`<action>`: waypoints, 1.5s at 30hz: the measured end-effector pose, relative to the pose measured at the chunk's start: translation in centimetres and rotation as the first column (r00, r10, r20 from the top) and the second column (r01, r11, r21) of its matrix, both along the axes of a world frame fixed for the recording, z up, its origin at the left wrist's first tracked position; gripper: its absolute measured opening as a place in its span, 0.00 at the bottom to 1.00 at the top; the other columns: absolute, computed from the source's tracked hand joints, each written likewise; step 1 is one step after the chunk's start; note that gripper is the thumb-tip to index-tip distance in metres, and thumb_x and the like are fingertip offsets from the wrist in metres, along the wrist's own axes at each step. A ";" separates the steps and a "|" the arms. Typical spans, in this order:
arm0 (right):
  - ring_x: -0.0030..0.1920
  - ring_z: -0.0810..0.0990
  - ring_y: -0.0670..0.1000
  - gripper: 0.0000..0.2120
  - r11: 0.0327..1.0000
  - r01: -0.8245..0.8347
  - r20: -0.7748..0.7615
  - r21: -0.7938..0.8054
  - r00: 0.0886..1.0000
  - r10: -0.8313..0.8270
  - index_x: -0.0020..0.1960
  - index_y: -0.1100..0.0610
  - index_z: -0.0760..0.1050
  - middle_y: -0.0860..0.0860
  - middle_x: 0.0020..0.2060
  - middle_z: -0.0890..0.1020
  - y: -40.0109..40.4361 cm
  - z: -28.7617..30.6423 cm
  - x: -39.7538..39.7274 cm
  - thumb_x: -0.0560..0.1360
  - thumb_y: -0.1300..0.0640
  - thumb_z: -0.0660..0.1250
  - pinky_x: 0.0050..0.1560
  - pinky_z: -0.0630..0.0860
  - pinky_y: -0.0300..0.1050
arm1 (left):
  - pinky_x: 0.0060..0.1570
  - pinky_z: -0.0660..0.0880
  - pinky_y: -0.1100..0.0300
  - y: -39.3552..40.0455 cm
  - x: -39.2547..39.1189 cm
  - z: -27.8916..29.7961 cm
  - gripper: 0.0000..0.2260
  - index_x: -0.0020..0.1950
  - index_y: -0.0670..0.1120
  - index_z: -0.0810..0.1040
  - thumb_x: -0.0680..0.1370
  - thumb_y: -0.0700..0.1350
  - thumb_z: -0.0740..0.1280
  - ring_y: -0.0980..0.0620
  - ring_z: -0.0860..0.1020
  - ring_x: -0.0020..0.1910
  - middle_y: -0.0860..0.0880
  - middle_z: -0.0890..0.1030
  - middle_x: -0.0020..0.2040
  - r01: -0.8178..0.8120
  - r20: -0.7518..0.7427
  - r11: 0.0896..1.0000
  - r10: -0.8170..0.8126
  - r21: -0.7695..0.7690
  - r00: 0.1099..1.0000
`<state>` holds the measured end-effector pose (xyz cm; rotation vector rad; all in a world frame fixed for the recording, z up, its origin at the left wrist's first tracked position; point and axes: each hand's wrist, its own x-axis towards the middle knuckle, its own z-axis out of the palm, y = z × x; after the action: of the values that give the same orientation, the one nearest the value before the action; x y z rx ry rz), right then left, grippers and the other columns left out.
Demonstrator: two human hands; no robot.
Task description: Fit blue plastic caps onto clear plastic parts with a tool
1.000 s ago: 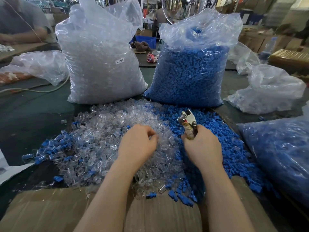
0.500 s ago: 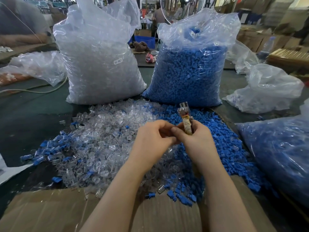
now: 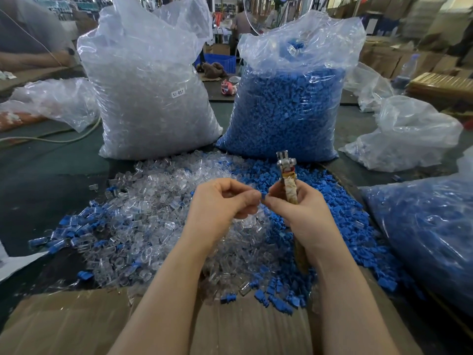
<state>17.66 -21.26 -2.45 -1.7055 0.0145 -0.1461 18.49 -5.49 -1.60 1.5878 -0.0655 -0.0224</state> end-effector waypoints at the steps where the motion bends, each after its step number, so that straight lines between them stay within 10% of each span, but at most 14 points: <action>1: 0.31 0.74 0.42 0.07 1.000 0.013 0.019 0.010 1.000 -0.013 0.42 0.54 0.77 0.42 0.29 0.76 0.1 0.0 0.0 0.71 0.61 0.75 0.32 0.72 0.32 | 0.37 0.80 0.64 0.1 0.0 0.1 0.03 0.43 0.44 0.83 0.72 0.40 0.76 0.52 0.85 0.35 0.46 0.86 0.37 0.014 -0.008 1.000 -0.015 -0.013 1.000; 6: 0.38 0.77 0.49 0.07 0.997 0.079 0.067 -0.007 0.995 -0.079 0.44 0.57 0.77 0.58 0.36 0.78 0.5 0.0 0.1 0.71 0.61 0.75 0.43 0.78 0.47 | 0.36 0.79 0.66 0.0 0.0 0.1 0.02 0.44 0.44 0.83 0.73 0.39 0.74 0.52 0.85 0.36 0.46 0.86 0.36 0.046 -0.003 0.999 -0.046 0.000 0.999; 13: 0.35 0.76 0.42 0.07 0.993 0.113 0.115 -0.037 0.987 -0.108 0.43 0.55 0.77 0.46 0.34 0.79 0.5 -0.1 0.1 0.72 0.63 0.74 0.38 0.75 0.33 | 0.35 0.76 0.68 0.0 0.4 -0.5 0.03 0.46 0.51 0.82 0.75 0.47 0.74 0.60 0.81 0.34 0.52 0.85 0.38 -0.012 0.021 0.976 0.008 0.218 1.000; 17: 0.33 0.76 0.40 0.08 0.978 0.185 0.115 -0.100 0.978 -0.173 0.43 0.51 0.76 0.45 0.35 0.79 0.5 -0.5 0.4 0.72 0.61 0.73 0.39 0.75 0.35 | 0.37 0.71 0.64 -0.2 0.3 -1.2 0.14 0.53 0.58 0.77 0.71 0.59 0.74 0.62 0.75 0.36 0.57 0.77 0.42 -0.063 0.063 0.684 0.025 0.727 0.998; 20: 0.33 0.76 0.39 0.08 0.973 0.202 0.123 -0.111 0.974 -0.188 0.43 0.50 0.76 0.44 0.34 0.79 0.4 -0.7 0.5 0.72 0.60 0.74 0.39 0.73 0.35 | 0.45 0.71 0.59 -0.7 0.0 -1.5 0.16 0.61 0.59 0.77 0.74 0.55 0.73 0.59 0.73 0.41 0.55 0.73 0.50 -0.053 0.073 0.567 -0.013 0.822 0.997; 32: 0.35 0.77 0.40 0.10 0.969 0.206 0.165 -0.133 0.969 -0.183 0.42 0.49 0.76 0.44 0.34 0.79 0.6 -0.8 0.6 0.72 0.61 0.74 0.38 0.75 0.31 | 0.39 0.76 0.61 -1.0 0.3 -1.9 0.05 0.41 0.53 0.78 0.75 0.48 0.72 0.59 0.78 0.39 0.56 0.80 0.42 -0.138 0.130 0.702 0.066 0.698 0.989; 39: 0.34 0.77 0.37 0.09 0.981 0.177 0.202 -0.083 0.966 -0.158 0.43 0.49 0.75 0.36 0.34 0.79 0.6 -0.5 0.3 0.73 0.61 0.73 0.38 0.73 0.28 | 0.36 0.74 0.64 -0.7 0.6 -1.1 0.05 0.42 0.48 0.79 0.75 0.41 0.73 0.57 0.78 0.34 0.52 0.82 0.35 -0.180 0.030 0.961 0.178 0.208 0.984; 45: 0.36 0.78 0.38 0.11 0.981 0.173 0.271 -0.084 0.952 -0.145 0.42 0.48 0.74 0.36 0.36 0.80 1.2 -0.2 0.1 0.73 0.61 0.74 0.40 0.74 0.29 | 0.36 0.75 0.66 -0.6 0.9 -0.9 0.06 0.40 0.46 0.78 0.74 0.38 0.73 0.59 0.79 0.34 0.56 0.81 0.31 -0.191 -0.069 0.971 0.183 -0.146 0.981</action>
<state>17.77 -20.04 -2.70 -1.7787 -0.0547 -0.5016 19.37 -6.12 -2.47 1.4337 0.1230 0.0846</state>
